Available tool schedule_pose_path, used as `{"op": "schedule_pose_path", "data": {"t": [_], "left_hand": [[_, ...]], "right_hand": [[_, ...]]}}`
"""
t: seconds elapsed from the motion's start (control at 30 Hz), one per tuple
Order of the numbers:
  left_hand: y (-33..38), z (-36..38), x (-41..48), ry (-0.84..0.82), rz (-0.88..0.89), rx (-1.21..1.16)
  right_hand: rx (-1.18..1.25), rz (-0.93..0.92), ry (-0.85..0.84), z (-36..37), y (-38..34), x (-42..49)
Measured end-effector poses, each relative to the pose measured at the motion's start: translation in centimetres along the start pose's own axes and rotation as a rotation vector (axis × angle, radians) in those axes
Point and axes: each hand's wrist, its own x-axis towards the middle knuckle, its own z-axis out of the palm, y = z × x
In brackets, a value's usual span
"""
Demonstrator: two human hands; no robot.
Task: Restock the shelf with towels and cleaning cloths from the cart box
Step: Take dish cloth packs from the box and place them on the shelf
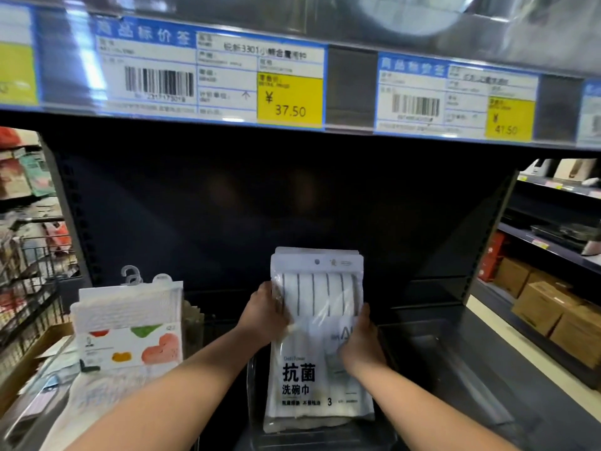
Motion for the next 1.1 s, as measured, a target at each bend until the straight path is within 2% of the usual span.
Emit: {"op": "schedule_pose_path", "data": {"t": [0.3, 0.43, 0.5, 0.63, 0.73, 0.87, 1.1], "left_hand": [[0.2, 0.3, -1.0, 0.071, -0.006, 0.007], [0.4, 0.1, -2.3, 0.073, 0.077, 0.120], [0.5, -0.4, -3.1, 0.080, 0.141, 0.258], [0.8, -1.9, -5.1, 0.149, 0.227, 0.778], [0.6, -3.2, -7.4, 0.151, 0.170, 0.903], [-0.6, -5.1, -11.2, 0.249, 0.211, 0.967], [-4.8, -9.4, -16.6, 0.220, -0.026, 1.077]], "right_hand": [[0.013, -0.063, -0.082, -1.0, 0.6, 0.2], [-0.051, -0.143, -0.116, -2.1, 0.1, -0.5], [-0.173, -0.249, -0.115, -2.9, -0.6, -0.8], [-0.514, -0.519, -0.134, -4.4, -2.5, -2.0], [-0.619, -0.648, -0.161, -3.9, -4.0, -2.8], [-0.581, -0.769, -0.231, -1.6, -5.8, -4.4], [-0.556, -0.924, -0.324, 3.4, -8.4, -9.9]]}}
